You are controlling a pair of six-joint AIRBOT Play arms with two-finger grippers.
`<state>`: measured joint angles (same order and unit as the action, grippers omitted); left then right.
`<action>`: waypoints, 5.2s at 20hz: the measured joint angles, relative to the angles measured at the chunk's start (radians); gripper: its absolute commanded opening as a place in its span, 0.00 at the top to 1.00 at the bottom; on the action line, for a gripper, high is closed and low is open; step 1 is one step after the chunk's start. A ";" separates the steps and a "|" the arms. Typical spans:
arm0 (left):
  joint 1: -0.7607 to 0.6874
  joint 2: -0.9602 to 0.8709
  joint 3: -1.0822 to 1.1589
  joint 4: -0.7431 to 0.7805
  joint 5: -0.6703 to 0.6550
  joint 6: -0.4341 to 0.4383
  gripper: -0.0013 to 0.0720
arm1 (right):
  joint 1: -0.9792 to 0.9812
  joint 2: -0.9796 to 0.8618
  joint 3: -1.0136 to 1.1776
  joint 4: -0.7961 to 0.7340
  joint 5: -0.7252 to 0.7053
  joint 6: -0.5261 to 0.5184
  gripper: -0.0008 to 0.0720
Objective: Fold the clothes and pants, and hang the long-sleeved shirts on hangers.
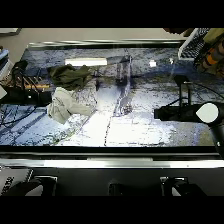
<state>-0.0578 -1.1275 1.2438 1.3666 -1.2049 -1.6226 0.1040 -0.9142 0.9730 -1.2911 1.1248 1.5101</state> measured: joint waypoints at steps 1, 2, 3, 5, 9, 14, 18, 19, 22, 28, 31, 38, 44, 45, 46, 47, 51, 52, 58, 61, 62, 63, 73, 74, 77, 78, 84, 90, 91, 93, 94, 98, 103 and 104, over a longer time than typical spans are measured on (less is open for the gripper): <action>0.000 -0.003 0.000 0.009 0.015 0.000 0.09 | 0.000 0.000 0.000 0.000 0.000 0.000 0.87; 0.000 -0.008 0.000 0.020 0.029 -0.005 0.00 | 0.000 0.000 0.000 0.000 0.000 0.000 0.87; 0.000 -0.016 0.000 0.031 0.047 -0.025 0.00 | 0.000 0.000 0.000 0.000 0.000 0.000 0.87; 0.001 -0.046 0.002 0.073 0.097 -0.066 0.00 | 0.000 0.000 0.000 0.000 0.000 0.000 0.87; 0.001 -0.186 0.004 0.126 0.220 -0.106 0.00 | 0.000 0.000 0.000 0.000 0.001 0.002 0.86; 0.001 -0.391 0.012 0.120 0.364 -0.151 0.95 | 0.000 0.000 0.000 -0.001 0.008 0.072 0.86; -0.005 -0.433 0.076 -0.055 0.350 -0.106 0.95 | 0.000 0.000 0.000 -0.002 0.009 0.139 0.86; -0.013 -0.433 0.107 -0.126 0.325 -0.076 0.95 | 0.000 0.000 0.000 -0.003 0.014 0.152 0.86; -0.069 -0.430 0.210 -0.311 0.226 -0.012 0.95 | 0.000 0.003 0.001 -0.052 0.060 0.214 0.86; -0.324 -0.457 0.307 -0.525 0.203 -0.001 0.95 | -0.001 0.060 0.003 -0.370 0.302 0.411 0.85; -0.469 -0.525 0.317 -0.558 0.265 -0.024 0.95 | -0.001 0.120 0.003 -0.498 0.401 0.443 0.89; -0.617 -0.698 0.323 -0.597 0.326 -0.111 0.41 | -0.001 0.206 0.002 -0.618 0.426 0.472 0.79; -0.451 -0.574 0.324 -0.582 0.175 -0.039 0.41 | -0.013 0.131 0.009 -0.502 0.232 0.785 0.70; -0.411 -0.532 0.324 -0.542 0.128 -0.026 0.41 | -0.040 0.095 0.023 -0.414 0.191 0.798 0.70; -0.370 -0.488 0.324 -0.490 0.079 -0.014 0.41 | -0.081 0.058 0.040 -0.307 0.156 0.781 0.69; -0.333 -0.448 0.324 -0.439 0.035 -0.007 0.41 | -0.139 0.018 0.058 -0.173 0.130 0.719 0.64; -0.177 -0.308 0.325 -0.228 -0.109 0.017 0.42 | -0.447 -0.132 0.097 0.275 0.190 0.315 0.47; -0.138 -0.283 0.325 -0.191 -0.138 0.019 0.42 | -0.507 -0.154 0.091 0.302 0.220 0.230 0.47; 0.018 -0.236 0.324 -0.091 -0.222 0.027 0.42 | -0.682 -0.207 -0.145 0.312 0.241 -0.151 0.46; 0.046 -0.232 0.324 -0.077 -0.234 0.029 0.42 | -0.700 -0.215 -0.290 0.332 0.184 -0.262 0.46; 0.051 -0.231 0.324 -0.073 -0.235 0.029 0.41 | -0.703 -0.216 -0.328 0.340 0.164 -0.289 0.46; 0.055 -0.231 0.324 -0.065 -0.235 0.026 0.37 | -0.706 -0.217 -0.365 0.355 0.144 -0.318 0.46; 0.150 -0.228 0.278 -0.057 -0.235 -0.060 0.14 | -0.711 -0.219 -0.562 0.536 -0.001 -0.479 0.46; 0.177 -0.228 0.256 -0.068 -0.233 -0.059 0.14 | -0.711 -0.219 -0.575 0.554 -0.008 -0.484 0.47; 0.269 -0.229 0.157 -0.142 -0.189 -0.031 0.14 | -0.711 -0.219 -0.602 0.591 -0.035 -0.494 0.59; 0.292 -0.229 0.119 -0.175 -0.164 -0.013 0.14 | -0.711 -0.220 -0.609 0.600 -0.046 -0.498 0.70; 0.336 -0.285 -0.098 -0.371 0.037 0.108 0.15 | -0.711 -0.254 -0.626 0.676 -0.087 -0.524 0.93; 0.263 -0.454 -0.153 -0.542 0.143 0.230 0.16 | -0.711 -0.261 -0.627 0.727 -0.092 -0.488 0.93; 0.249 -0.476 -0.156 -0.556 0.155 0.238 0.17 | -0.711 -0.261 -0.627 0.732 -0.087 -0.484 0.93; 0.226 -0.507 -0.158 -0.585 0.176 0.251 0.18 | -0.711 -0.261 -0.627 0.740 -0.078 -0.477 0.93; 0.216 -0.519 -0.158 -0.599 0.185 0.254 0.22 | -0.711 -0.261 -0.627 0.747 -0.073 -0.476 0.93; 0.193 -0.544 -0.155 -0.608 0.233 0.259 0.95 | -0.711 -0.255 -0.627 0.793 -0.043 -0.479 0.93; 0.186 -0.525 -0.045 -0.672 0.204 0.262 0.96 | -0.711 -0.174 -0.571 0.942 -0.002 -0.544 0.93; 0.185 -0.513 -0.005 -0.678 0.189 0.261 0.95 | -0.711 -0.154 -0.532 0.972 0.005 -0.554 0.93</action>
<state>0.1276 -1.6402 1.2385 0.6891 -1.0157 -1.3613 -0.6067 -1.0683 0.4408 -0.3187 1.1294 0.9562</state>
